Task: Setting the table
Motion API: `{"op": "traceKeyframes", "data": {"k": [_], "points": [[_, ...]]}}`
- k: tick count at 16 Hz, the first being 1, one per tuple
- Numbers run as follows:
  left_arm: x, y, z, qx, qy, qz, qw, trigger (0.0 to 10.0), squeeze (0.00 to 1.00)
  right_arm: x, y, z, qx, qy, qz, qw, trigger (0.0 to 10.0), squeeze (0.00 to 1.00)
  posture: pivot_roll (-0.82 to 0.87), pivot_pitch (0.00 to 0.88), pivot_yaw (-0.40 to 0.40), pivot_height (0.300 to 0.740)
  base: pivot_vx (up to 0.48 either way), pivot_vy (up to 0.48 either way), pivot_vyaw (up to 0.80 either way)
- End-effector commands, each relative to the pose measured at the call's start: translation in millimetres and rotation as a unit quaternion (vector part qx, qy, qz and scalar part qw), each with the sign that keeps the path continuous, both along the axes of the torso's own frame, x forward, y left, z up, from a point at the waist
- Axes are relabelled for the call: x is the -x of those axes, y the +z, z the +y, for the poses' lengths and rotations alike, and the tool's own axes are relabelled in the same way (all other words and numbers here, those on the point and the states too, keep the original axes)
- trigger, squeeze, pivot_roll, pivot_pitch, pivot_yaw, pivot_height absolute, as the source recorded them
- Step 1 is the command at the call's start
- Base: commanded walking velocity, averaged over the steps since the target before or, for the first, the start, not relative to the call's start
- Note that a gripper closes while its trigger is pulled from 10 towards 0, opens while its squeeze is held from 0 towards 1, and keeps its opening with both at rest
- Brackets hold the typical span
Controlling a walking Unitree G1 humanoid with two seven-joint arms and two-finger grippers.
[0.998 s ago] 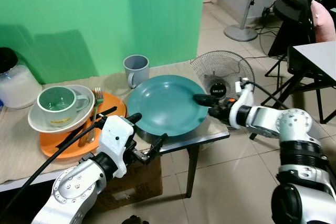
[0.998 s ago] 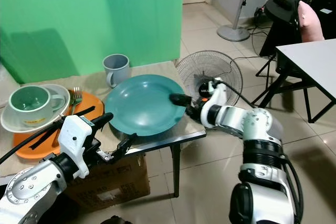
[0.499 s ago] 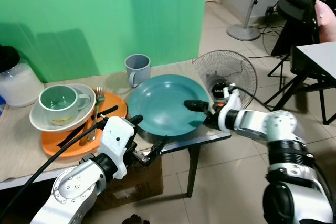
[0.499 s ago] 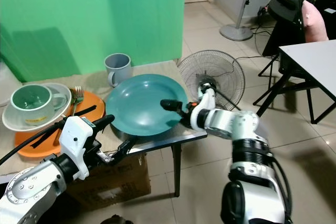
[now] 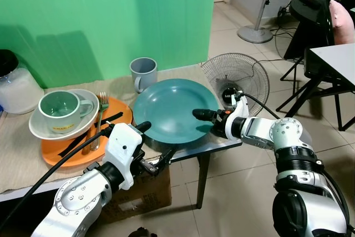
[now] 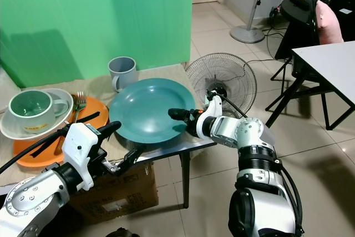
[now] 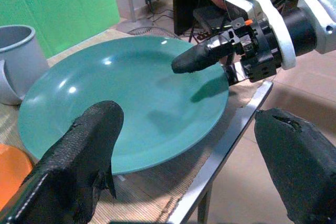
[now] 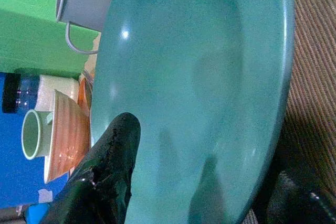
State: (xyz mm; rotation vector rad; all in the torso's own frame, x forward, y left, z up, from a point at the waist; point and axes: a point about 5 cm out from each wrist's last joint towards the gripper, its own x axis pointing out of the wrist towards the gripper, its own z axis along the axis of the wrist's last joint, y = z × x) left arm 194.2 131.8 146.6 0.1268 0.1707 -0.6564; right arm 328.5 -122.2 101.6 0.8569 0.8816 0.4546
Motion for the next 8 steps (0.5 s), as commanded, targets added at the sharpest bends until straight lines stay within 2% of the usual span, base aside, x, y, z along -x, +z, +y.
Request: {"op": "traceKeyframes", "data": {"k": [1,8], "points": [[1.9,1.3,-1.8,-0.001,-0.009,0.002,1.0,10.0,0.0,-0.4,-2.7,4.8,0.008,0.003,0.011,1.0,0.0,0.0,-0.05,0.0,0.039,0.74,0.0,0.0,0.0],[2.1,1.2,-1.8,-0.003,-0.01,0.002,1.0,10.0,0.0,0.4,-9.6,5.4,0.013,-0.001,0.029,0.999,0.0,0.0,-0.04,0.0,0.033,0.74,0.0,0.0,0.0]]}}
